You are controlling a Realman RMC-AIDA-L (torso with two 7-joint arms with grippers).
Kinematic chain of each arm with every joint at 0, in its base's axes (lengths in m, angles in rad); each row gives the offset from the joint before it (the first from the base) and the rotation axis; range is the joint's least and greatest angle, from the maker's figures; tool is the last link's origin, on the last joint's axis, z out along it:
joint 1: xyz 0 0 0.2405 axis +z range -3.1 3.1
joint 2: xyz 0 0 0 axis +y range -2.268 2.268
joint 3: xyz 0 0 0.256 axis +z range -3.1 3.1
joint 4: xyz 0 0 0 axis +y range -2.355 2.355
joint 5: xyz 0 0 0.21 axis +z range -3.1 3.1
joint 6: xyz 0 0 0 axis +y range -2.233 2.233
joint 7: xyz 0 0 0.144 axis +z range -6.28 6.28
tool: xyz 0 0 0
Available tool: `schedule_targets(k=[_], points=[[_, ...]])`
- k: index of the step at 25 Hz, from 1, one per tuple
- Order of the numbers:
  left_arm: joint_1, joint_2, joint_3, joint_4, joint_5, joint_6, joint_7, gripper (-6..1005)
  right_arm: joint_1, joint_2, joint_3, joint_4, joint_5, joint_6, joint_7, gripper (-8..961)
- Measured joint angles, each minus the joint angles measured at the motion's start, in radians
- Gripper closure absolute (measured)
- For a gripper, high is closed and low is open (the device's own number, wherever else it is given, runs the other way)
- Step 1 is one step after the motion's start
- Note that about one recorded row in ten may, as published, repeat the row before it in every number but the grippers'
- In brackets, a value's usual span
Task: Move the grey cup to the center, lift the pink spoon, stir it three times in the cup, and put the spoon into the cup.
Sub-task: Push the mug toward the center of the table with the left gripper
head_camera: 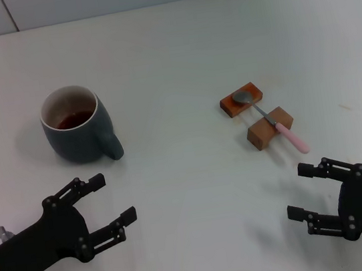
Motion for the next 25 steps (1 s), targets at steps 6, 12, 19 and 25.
schedule_targets(k=[6,12,19,25], points=[[-0.001,0.000,-0.001,0.000,0.000,0.000,0.000,140,0.000,0.000,0.000,0.000,0.000,-0.002,0.000,176],[-0.001,0.000,-0.003,-0.003,0.000,0.000,0.000,141,0.000,0.000,0.000,0.000,0.000,-0.002,0.000,177],[0.000,0.000,-0.004,-0.005,0.000,0.000,0.000,141,0.000,0.000,0.000,0.000,0.000,-0.003,0.000,176],[0.003,0.000,-0.004,-0.007,0.000,0.000,0.000,142,0.000,0.000,-0.001,0.000,0.000,-0.005,0.000,176]])
